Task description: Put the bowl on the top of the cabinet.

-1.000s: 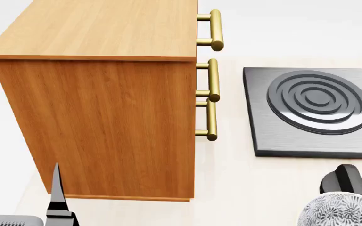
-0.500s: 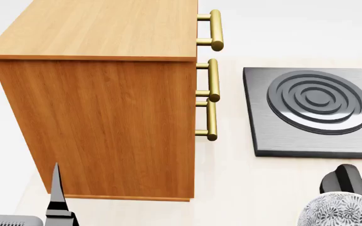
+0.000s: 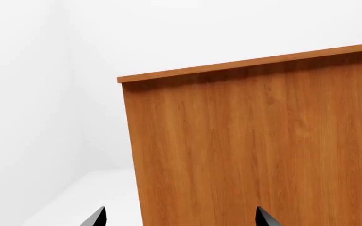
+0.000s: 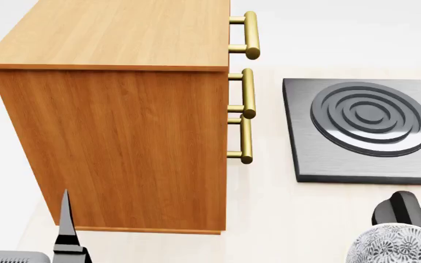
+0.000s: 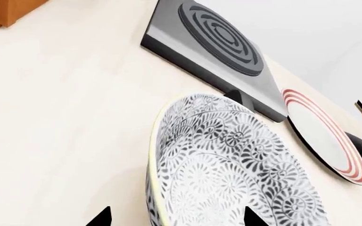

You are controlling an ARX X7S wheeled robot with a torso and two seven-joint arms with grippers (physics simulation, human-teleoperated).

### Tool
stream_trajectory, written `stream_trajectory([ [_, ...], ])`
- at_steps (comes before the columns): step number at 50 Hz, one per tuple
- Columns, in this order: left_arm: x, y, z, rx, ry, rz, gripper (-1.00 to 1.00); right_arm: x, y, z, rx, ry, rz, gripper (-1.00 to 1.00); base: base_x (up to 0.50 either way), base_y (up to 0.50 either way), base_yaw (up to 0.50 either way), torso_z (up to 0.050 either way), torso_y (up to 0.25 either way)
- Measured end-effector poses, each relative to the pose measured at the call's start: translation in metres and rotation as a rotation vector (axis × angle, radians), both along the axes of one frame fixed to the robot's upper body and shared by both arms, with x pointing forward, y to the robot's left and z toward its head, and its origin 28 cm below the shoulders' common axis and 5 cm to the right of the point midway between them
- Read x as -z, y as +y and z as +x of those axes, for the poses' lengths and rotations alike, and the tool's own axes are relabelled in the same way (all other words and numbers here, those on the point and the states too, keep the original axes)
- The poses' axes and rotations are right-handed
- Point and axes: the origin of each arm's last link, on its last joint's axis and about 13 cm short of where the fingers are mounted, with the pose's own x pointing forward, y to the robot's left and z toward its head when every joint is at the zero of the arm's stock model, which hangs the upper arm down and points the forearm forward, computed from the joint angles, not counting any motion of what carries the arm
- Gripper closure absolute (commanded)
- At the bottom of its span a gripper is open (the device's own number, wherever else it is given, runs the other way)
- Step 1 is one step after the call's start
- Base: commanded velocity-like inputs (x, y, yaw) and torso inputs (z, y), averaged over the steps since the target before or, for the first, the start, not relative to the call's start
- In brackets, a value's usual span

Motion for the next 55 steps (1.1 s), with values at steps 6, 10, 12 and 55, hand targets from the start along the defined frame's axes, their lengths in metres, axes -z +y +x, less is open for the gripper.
stream_trajectory([
  [6, -0.0001, 0.0001, -0.0002, 0.0, -0.001, -0.001, -1.0, 0.0002, 0.0001, 0.0005, 0.0, -0.001, -0.001, -1.0, 0.0, 0.0, 0.0, 0.0, 0.0],
  [10, -0.0002, 0.0002, -0.0001, 0.0, -0.001, -0.001, -1.0, 0.0004, -0.0002, 0.0011, 0.002, -0.002, -0.002, -1.0, 0.0, 0.0, 0.0, 0.0, 0.0],
  [12, -0.0001, 0.0002, -0.0001, 0.0, -0.001, -0.001, -1.0, 0.0007, -0.0005, 0.0014, 0.003, -0.002, -0.003, -1.0, 0.0, 0.0, 0.0, 0.0, 0.0],
  [55, 0.0, 0.0001, -0.0002, 0.0, -0.001, 0.0, -1.0, 0.0069, -0.003, 0.0072, 0.019, 0.003, 0.001, -1.0, 0.0, 0.0, 0.0, 0.0, 0.0],
])
